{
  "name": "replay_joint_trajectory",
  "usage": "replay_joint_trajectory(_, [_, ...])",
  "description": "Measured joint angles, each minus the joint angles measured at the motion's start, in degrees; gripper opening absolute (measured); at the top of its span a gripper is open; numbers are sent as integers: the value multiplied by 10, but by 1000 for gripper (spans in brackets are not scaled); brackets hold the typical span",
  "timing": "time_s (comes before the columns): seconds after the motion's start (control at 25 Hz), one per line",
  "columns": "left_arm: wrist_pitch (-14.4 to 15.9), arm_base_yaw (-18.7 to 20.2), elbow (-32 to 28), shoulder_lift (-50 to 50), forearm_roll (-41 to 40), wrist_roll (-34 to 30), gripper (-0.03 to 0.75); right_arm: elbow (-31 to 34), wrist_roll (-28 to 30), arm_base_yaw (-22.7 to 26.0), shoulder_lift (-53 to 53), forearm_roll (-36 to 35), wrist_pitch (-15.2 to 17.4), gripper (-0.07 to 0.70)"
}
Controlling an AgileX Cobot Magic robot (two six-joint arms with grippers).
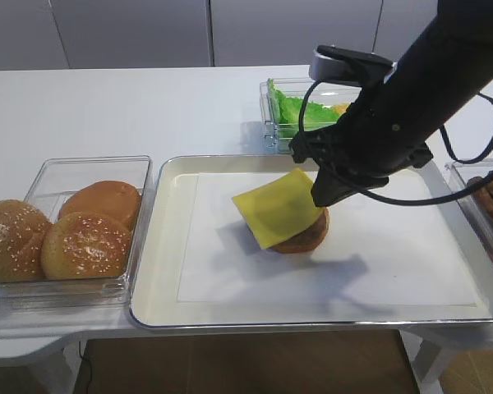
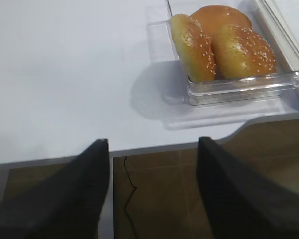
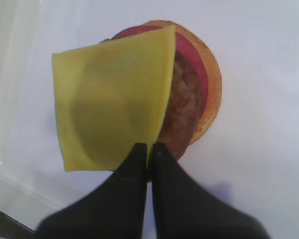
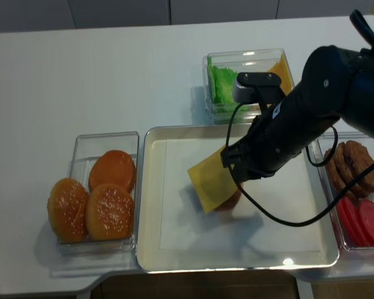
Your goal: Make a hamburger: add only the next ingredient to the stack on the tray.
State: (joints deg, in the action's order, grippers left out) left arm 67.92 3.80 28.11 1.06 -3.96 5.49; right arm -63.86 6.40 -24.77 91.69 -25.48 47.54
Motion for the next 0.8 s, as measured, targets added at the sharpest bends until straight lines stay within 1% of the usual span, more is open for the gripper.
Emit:
replay_joint_trajectory(0.08, [0,0,0,0,0,0,415,0,-10,0,0,4,1,40])
replay_joint_trajectory(0.16, [0,0,0,0,0,0,415,0,-15,0,0,7,7,88])
replay_joint_trajectory(0.36, [0,0,0,0,0,0,415,0,-22,0,0,14,21,319])
replay_joint_trajectory(0.48, [0,0,0,0,0,0,415,0,-24,0,0,16,22,408])
replay_joint_trajectory(0.6, [0,0,0,0,0,0,415,0,-26,0,-2,16,23,430])
replay_joint_trajectory(0.72, [0,0,0,0,0,0,415,0,-37,0,-18,33,28,432])
replay_joint_trajectory(0.8, [0,0,0,0,0,0,415,-9,-56,0,-26,63,53,421])
